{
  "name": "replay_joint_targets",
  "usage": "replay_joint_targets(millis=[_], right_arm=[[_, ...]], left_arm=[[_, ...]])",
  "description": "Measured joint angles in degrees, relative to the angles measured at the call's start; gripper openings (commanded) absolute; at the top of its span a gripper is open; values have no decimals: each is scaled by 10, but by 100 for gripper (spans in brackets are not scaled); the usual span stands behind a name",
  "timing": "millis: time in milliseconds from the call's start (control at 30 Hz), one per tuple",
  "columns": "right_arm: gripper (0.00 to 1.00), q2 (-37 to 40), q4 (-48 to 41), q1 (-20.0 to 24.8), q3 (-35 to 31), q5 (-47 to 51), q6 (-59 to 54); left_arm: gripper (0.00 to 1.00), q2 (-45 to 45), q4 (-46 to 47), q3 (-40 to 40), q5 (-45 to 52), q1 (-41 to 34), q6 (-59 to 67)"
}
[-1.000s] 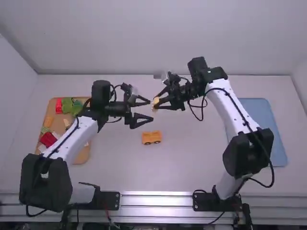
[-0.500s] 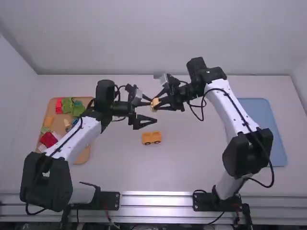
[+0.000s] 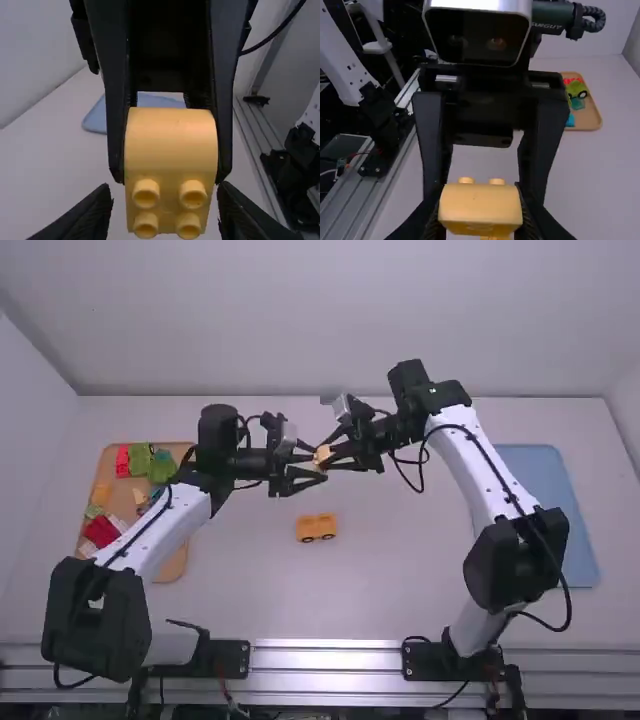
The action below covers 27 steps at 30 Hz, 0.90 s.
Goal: Assemble lego blocks to make yellow taxi
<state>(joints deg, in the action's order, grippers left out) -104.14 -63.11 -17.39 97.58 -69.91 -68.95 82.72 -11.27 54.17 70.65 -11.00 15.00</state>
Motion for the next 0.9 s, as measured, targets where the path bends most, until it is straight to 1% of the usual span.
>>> replay_joint_targets(millis=[67, 167, 233, 267, 367, 400, 433, 467, 533, 567, 667, 700, 733, 767, 800, 833, 900], right_arm=[[17, 0, 0, 0, 0, 0, 0], [17, 0, 0, 0, 0, 0, 0], [17, 0, 0, 0, 0, 0, 0], [17, 0, 1, 0, 0, 0, 0], [17, 0, 3, 0, 0, 0, 1], [17, 0, 3, 0, 0, 0, 4], [17, 0, 3, 0, 0, 0, 5], [17, 0, 3, 1, 0, 0, 6], [17, 0, 3, 2, 0, 0, 6], [17, 0, 3, 2, 0, 0, 7], [18, 0, 3, 2, 0, 0, 7], [22, 0, 3, 2, 0, 0, 8], [32, 0, 3, 2, 0, 0, 8], [58, 0, 3, 1, 0, -1, 10], [91, 0, 5, 2, 0, -1, 9], [99, 0, 12, 2, 0, -2, 9], [99, 0, 19, 3, 2, -1, 16]], left_arm=[[46, 0, -9, 0, 0, 0, -6], [40, 0, -14, 0, 0, 0, -13], [40, 0, -14, 0, 0, 0, -16], [35, 0, -14, 0, 0, 0, -17], [32, 0, -13, 0, 2, 0, -19], [28, 0, -13, 0, 2, 0, -16], [26, 0, -13, 0, 2, 0, -16], [20, 0, -13, 0, 1, 0, -15], [18, 0, -12, 0, 0, 0, -17], [14, 0, -13, 0, 0, 0, -16], [14, 0, -13, 0, 0, 0, -15], [14, 0, -13, 0, 0, 0, -15], [14, 0, -13, 0, 0, -1, -15], [15, 0, -13, 0, 0, 0, -16], [14, 0, -12, 0, 0, 0, -17], [15, 0, -9, 0, -1, 0, -17], [15, 0, 1, 0, -2, 0, -17]])
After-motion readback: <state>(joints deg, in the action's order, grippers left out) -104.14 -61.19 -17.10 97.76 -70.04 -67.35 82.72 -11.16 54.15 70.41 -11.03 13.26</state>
